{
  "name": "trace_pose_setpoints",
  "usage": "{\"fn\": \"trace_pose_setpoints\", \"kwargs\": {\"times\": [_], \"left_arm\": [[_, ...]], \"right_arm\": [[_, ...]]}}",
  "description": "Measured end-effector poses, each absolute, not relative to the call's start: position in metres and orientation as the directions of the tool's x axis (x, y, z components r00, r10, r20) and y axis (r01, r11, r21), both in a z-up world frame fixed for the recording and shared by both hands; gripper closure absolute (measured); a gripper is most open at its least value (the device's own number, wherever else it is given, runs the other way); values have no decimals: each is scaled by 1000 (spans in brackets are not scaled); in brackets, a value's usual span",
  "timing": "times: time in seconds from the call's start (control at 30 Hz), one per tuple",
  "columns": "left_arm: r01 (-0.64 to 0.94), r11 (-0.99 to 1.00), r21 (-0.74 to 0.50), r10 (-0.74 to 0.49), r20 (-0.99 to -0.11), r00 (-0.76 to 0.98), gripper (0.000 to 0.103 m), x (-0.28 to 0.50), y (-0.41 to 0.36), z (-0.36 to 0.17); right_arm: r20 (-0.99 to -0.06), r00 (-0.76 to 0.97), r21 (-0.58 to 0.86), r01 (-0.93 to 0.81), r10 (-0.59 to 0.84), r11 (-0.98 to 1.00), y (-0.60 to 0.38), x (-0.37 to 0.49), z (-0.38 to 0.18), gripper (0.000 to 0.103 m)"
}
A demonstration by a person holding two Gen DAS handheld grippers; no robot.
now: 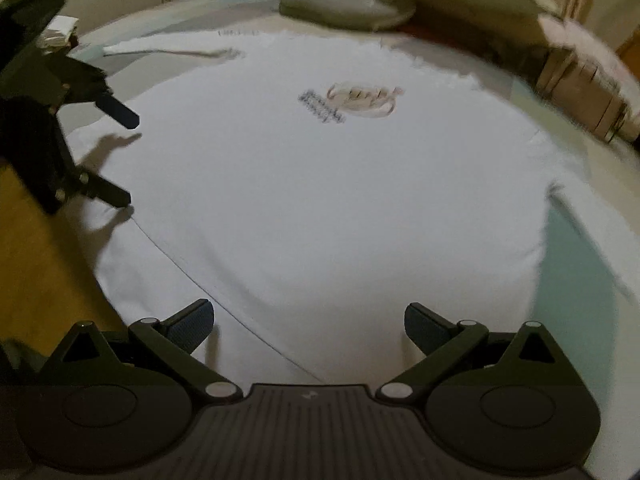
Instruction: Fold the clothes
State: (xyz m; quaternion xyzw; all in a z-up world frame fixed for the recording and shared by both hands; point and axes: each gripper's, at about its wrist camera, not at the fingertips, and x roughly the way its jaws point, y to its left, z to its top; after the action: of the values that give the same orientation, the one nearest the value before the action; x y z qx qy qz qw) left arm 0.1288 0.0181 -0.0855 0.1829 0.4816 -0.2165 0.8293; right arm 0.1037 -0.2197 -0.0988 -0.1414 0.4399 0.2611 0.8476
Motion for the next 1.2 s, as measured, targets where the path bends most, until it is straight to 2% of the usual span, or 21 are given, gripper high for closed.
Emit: {"fn": "trace_pose_setpoints", "kwargs": {"times": [0.1,0.2,0.27,0.43,0.6,0.8,1.0,1.2], "left_arm": [[485,873,54,-175,-894,414,2,107,33,-88],[504,860,81,-134,-917,376,3,100,35,-82],[480,875,66,-156,-899,408,3,105,36,-71],[415,908,64,-159,-862,481,3,140,25,-78],[337,941,21,-142,-881,452,1,134,37,-92],[322,947,18,-124,-901,416,2,132,46,-75],[254,966,54,-105,-814,572,2,204,55,-69],[206,978,41,-78,-840,537,1,224,56,-89]], "right_arm": [[-812,488,8,-538,320,843,-225,90,-104,0],[-845,445,4,-550,297,835,-228,88,-98,0],[-857,423,11,-556,295,831,-224,92,-92,0],[-797,475,57,-556,373,829,-196,115,-84,0],[-831,414,136,-500,373,856,-198,105,-96,0],[-833,429,115,-480,348,869,-216,104,-78,0],[-771,560,8,-468,304,884,-221,156,-74,0],[-816,509,56,-403,274,913,-238,190,-95,0]]}}
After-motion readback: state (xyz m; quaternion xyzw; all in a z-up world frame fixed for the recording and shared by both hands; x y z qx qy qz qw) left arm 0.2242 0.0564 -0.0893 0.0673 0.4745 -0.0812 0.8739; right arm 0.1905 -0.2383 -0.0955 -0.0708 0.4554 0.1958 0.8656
